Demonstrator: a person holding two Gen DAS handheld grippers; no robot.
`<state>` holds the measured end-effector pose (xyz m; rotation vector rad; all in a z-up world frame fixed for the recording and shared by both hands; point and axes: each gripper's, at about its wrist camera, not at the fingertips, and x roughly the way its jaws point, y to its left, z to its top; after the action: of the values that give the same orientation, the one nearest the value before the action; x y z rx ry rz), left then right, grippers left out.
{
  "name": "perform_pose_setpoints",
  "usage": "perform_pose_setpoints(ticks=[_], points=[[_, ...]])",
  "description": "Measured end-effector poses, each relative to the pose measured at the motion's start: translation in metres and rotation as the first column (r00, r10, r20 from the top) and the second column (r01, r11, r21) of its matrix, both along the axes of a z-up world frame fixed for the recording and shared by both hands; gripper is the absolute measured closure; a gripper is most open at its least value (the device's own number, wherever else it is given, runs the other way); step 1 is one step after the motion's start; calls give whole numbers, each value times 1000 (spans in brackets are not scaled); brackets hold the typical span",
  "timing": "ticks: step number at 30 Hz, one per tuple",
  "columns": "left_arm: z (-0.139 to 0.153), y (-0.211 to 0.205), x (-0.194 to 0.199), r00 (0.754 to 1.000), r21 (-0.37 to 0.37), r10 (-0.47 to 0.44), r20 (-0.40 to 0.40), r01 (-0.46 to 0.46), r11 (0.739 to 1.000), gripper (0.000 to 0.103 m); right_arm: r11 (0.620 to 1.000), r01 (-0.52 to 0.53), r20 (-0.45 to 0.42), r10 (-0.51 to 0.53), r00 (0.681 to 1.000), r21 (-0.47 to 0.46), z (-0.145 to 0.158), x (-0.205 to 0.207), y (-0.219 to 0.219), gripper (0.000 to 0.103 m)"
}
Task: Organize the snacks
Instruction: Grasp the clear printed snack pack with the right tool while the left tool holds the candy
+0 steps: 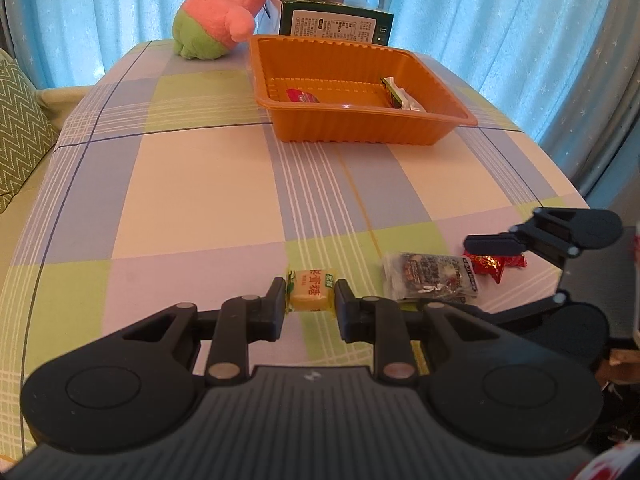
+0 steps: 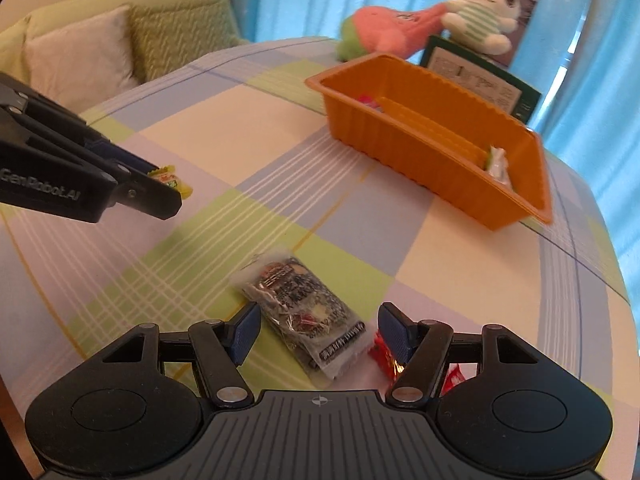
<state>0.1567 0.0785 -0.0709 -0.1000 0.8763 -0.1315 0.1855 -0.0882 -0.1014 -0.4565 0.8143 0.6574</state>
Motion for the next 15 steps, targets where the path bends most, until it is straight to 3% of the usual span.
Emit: perform_pose_setpoints(ticks=[5,6,8,15], points=[[-2,2,-1,1000,-11,5,-7,-5,1000,80,999,-30,-75,32,997,33,-1,20,4,39],[-2,2,-2,1000,-11,6,-8,-6,1000,80,998,-43,-96,47,994,44,0,22,5,52],[-3,2,-2,1000,-13,8,-10,-8,1000,80,998,-40,-132,46,990,54,2,23,6,62],[-3,-1,-7,1000,-17,11,-18,-12,1000,80,986,98,-173,-74,982,138,6,4,-8,65]])
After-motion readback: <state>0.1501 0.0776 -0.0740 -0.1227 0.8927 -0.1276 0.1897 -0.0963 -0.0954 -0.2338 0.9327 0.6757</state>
